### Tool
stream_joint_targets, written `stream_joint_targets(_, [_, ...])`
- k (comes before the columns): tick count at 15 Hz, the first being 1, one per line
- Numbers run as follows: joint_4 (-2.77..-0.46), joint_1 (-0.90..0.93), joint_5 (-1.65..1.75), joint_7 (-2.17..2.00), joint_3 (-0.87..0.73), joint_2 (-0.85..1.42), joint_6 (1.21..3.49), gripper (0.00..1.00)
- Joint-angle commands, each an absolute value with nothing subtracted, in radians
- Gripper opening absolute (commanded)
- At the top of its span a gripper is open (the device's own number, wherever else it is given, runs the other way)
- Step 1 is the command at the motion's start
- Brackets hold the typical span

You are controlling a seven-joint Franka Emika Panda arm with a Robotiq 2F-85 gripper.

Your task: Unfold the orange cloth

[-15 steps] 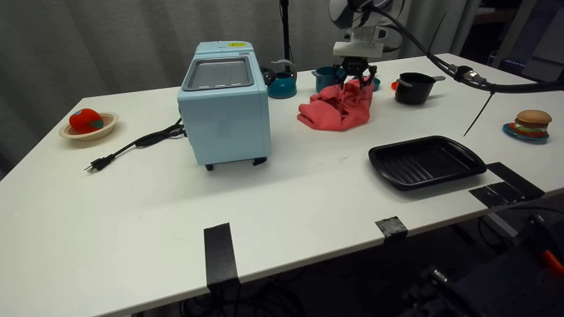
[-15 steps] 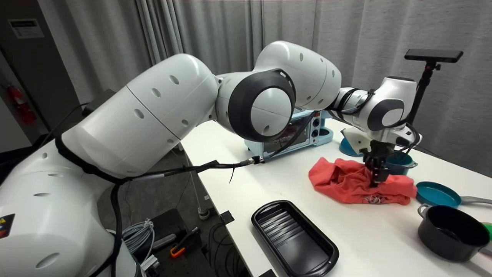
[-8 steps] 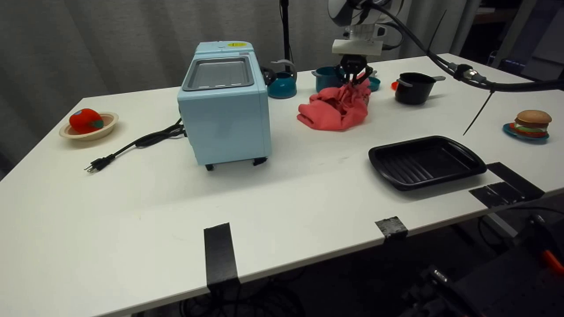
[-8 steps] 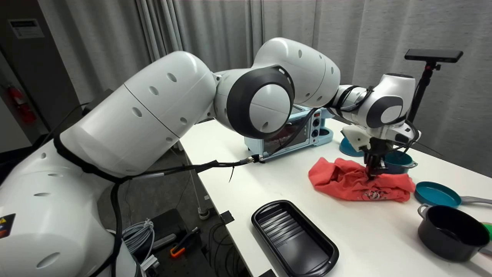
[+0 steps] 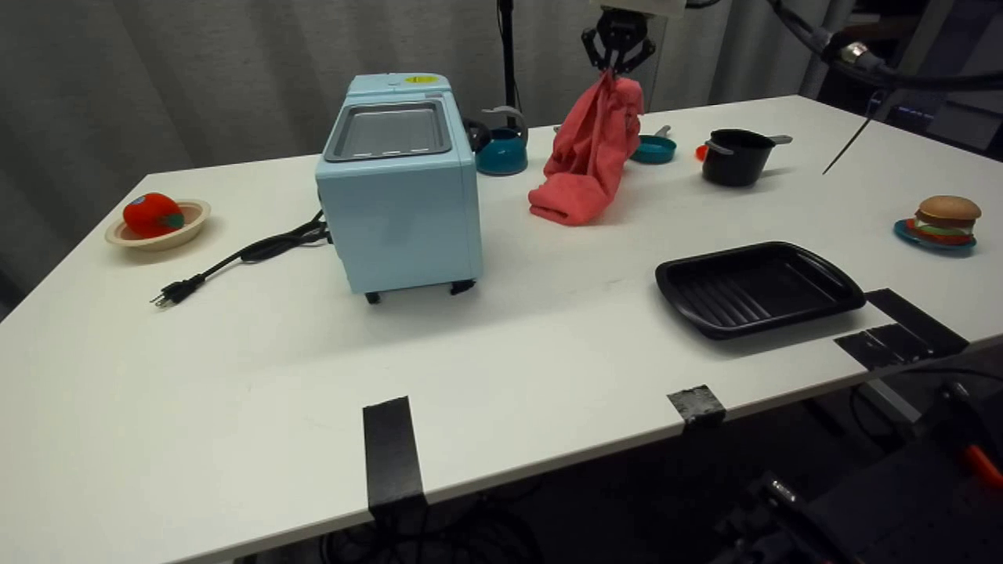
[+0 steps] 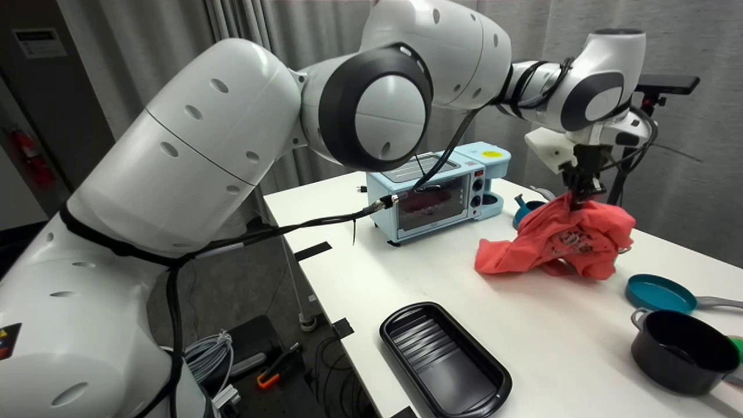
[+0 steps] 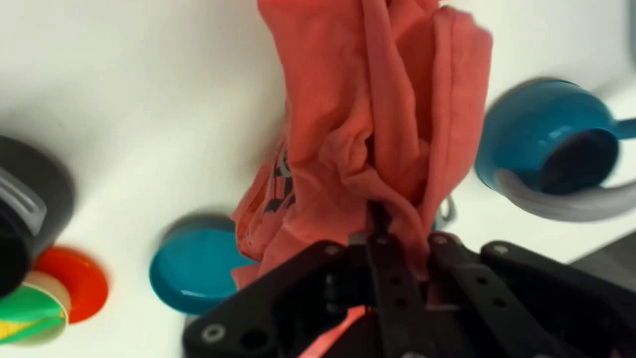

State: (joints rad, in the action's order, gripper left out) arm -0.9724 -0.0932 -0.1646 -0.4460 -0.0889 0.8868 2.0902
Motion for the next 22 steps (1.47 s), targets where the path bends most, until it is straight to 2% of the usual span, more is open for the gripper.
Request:
stream_joint_targets(1, [-0.974, -0.128, -0.242, -0.370, -0.028, 0.761, 2.119, 0.02])
stream_joint_targets(4, [-0.905, -0.138, -0.310, -0.357, 0.005, 0.697, 2.119, 0.02])
stream_joint_targets(6, [-0.822, -0.152, -0.356, -0.327, 0.042, 0.667, 1.993, 0.02])
stream_joint_targets(7, [-0.801, -0.135, -0.340, -0.366, 0.021, 0.663, 2.059, 0.02])
stream_joint_targets(11, [-0.709, -0.154, -0.358, -0.330, 0.059, 0.665, 1.848, 0.02])
stream_joint_targets(15, [-0.740, -0.145, -0.327, -0.339, 0.038, 0.688, 1.812, 0.02])
stream_joint_targets(22, [-0.902, -0.151, -0.232, -0.381, -0.063, 0.824, 1.889, 0.02])
